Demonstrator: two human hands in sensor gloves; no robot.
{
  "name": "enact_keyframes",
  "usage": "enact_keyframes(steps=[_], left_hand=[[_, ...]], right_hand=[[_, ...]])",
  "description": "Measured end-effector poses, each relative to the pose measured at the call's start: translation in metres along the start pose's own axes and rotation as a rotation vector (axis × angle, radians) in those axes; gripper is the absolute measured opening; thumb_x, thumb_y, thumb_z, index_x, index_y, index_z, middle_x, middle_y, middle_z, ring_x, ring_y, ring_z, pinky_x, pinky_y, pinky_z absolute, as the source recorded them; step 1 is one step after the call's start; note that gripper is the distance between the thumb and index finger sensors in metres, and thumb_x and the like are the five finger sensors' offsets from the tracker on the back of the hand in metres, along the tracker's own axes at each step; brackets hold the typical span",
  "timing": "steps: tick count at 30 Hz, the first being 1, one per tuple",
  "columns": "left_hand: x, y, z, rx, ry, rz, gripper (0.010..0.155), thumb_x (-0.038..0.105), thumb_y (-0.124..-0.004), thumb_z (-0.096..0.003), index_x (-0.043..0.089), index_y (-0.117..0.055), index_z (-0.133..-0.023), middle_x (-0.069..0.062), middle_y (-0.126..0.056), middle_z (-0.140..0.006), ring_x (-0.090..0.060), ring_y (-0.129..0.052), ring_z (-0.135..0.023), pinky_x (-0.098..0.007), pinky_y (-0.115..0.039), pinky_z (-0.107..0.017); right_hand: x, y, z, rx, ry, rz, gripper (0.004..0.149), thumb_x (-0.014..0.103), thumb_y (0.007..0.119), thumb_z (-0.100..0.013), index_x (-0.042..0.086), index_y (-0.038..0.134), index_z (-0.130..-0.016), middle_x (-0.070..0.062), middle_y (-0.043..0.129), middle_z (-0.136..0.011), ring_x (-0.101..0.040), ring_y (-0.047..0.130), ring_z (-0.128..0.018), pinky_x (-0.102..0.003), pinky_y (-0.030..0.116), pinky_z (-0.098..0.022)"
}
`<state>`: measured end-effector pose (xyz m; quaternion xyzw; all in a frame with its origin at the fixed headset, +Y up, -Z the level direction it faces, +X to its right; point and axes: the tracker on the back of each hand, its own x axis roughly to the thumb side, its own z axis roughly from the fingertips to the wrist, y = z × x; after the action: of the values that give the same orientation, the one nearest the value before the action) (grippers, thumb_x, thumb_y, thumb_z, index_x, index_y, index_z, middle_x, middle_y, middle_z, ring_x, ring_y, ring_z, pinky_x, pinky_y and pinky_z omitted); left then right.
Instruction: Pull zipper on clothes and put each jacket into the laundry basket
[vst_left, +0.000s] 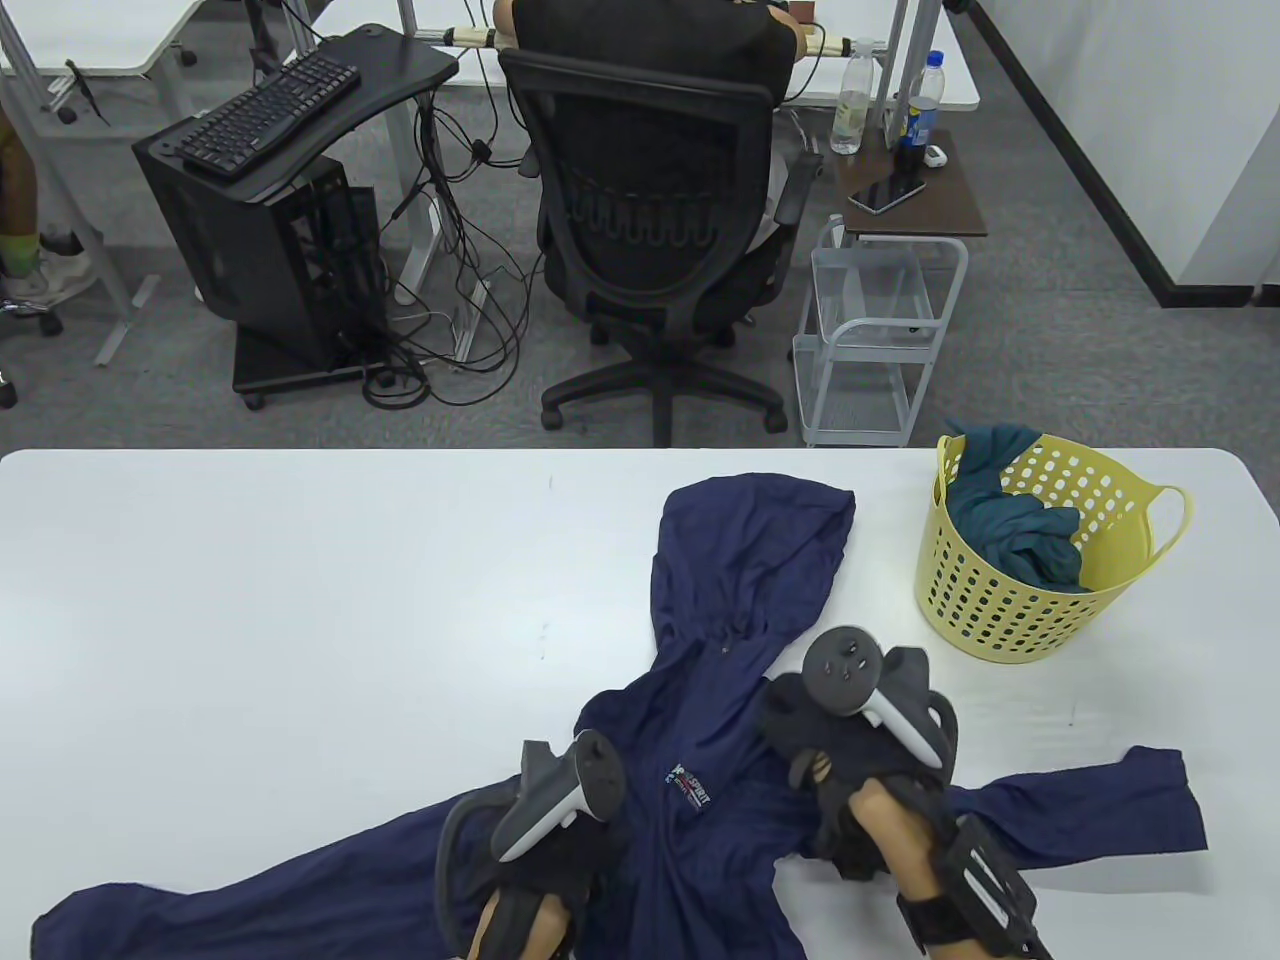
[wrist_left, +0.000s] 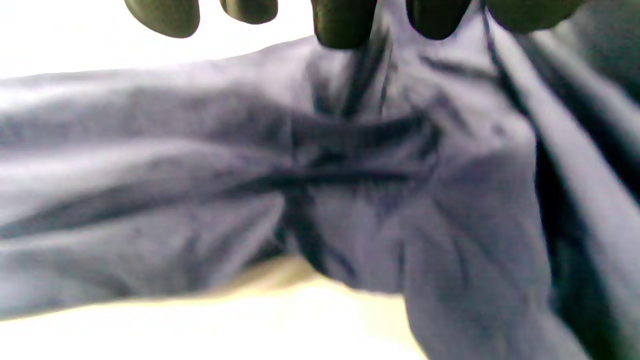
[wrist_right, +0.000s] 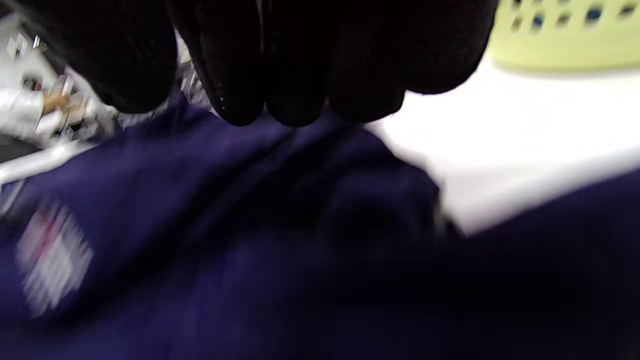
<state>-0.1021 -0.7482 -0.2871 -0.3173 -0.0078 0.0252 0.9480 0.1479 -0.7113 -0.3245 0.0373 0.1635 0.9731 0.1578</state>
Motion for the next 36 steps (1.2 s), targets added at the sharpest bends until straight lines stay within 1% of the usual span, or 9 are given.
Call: enact_keyframes(steps=[3,6,13,17,22,24,29,32,36], left_hand=[[-0.001,-0.016,-0.023,-0.108,0.047,-0.029,0.076,0.068,-0.068,-0.0375,0.056,-0.032,-0.103,0.012,-0.016,-0.121,-0.034,-0.013,-0.110,-0.064,-0.033,-0.074],[-0.014,-0.017,-0.037,-0.123,0.100,-0.050,0.086,0.069,-0.072,-0.0326,0.063,-0.014,-0.097,0.016,0.001,-0.116,-0.030,0.002,-0.107,-0.065,-0.016,-0.073],[-0.084,0.005,-0.060,-0.037,0.262,0.125,0.081,0.062,-0.071,-0.0339,0.065,-0.021,-0.097,0.016,-0.004,-0.118,-0.029,0.005,-0.106,-0.066,-0.009,-0.071],[-0.106,0.013,-0.070,0.212,0.372,0.160,0.076,0.061,-0.067,-0.0353,0.063,-0.025,-0.099,0.014,-0.014,-0.120,-0.030,-0.005,-0.109,-0.065,-0.016,-0.073],[-0.085,0.031,-0.041,0.260,0.325,0.076,0.074,0.060,-0.069,-0.0390,0.058,-0.031,-0.102,0.008,-0.024,-0.122,-0.032,-0.016,-0.110,-0.065,-0.025,-0.073],[-0.067,0.040,-0.014,0.256,0.284,0.021,0.069,0.058,-0.073,-0.0391,0.050,-0.049,-0.103,0.004,-0.038,-0.119,-0.032,-0.030,-0.108,-0.064,-0.030,-0.074],[-0.024,0.011,0.022,0.026,0.006,-0.131,0.070,0.062,-0.081,-0.0327,0.036,-0.078,-0.098,-0.001,-0.079,-0.109,-0.037,-0.080,-0.093,-0.065,-0.061,-0.066],[-0.019,-0.014,0.009,-0.089,-0.015,-0.188,0.090,0.067,-0.083,-0.0253,0.036,-0.054,-0.105,-0.004,-0.043,-0.120,-0.039,-0.053,-0.106,-0.065,-0.058,-0.067],[-0.038,-0.013,-0.016,-0.132,0.048,-0.182,0.107,0.067,-0.090,-0.0172,0.045,-0.029,-0.102,0.006,-0.017,-0.119,-0.033,-0.022,-0.110,-0.067,-0.039,-0.073]], right_hand=[[-0.004,0.041,0.002,0.147,-0.004,0.089,0.067,0.057,0.083,-0.046,0.031,0.065,-0.105,-0.005,0.061,-0.115,-0.044,0.069,-0.093,-0.053,0.067,-0.063],[-0.023,0.058,-0.009,0.142,0.068,0.169,0.074,0.054,0.080,-0.047,0.037,0.043,-0.110,0.004,0.033,-0.120,-0.039,0.041,-0.104,-0.055,0.050,-0.072],[-0.083,0.041,-0.023,0.065,0.280,0.123,0.065,0.038,0.072,-0.052,0.042,0.038,-0.107,0.009,0.025,-0.121,-0.038,0.026,-0.110,-0.063,0.036,-0.076],[-0.099,0.038,-0.030,-0.032,0.333,0.119,0.062,0.038,0.068,-0.051,0.043,0.039,-0.107,0.010,0.028,-0.121,-0.037,0.026,-0.110,-0.063,0.037,-0.076],[-0.081,0.018,-0.010,-0.172,0.228,0.125,0.066,0.045,0.078,-0.047,0.035,0.052,-0.107,0.005,0.042,-0.120,-0.039,0.042,-0.108,-0.062,0.046,-0.073],[-0.062,0.009,0.009,-0.193,0.126,0.115,0.066,0.048,0.083,-0.044,0.030,0.062,-0.105,-0.001,0.053,-0.118,-0.042,0.052,-0.103,-0.060,0.053,-0.071],[-0.016,0.032,0.041,0.103,-0.086,0.177,0.068,0.053,0.088,-0.042,0.026,0.071,-0.102,-0.007,0.064,-0.112,-0.047,0.071,-0.092,-0.061,0.066,-0.064],[-0.006,0.061,0.036,0.280,-0.083,0.243,0.080,0.056,0.089,-0.039,0.024,0.061,-0.107,-0.011,0.048,-0.116,-0.056,0.063,-0.094,-0.066,0.066,-0.062],[-0.011,0.062,0.027,0.279,-0.088,0.245,0.084,0.056,0.086,-0.039,0.028,0.049,-0.109,-0.010,0.034,-0.120,-0.060,0.043,-0.099,-0.065,0.058,-0.068]])
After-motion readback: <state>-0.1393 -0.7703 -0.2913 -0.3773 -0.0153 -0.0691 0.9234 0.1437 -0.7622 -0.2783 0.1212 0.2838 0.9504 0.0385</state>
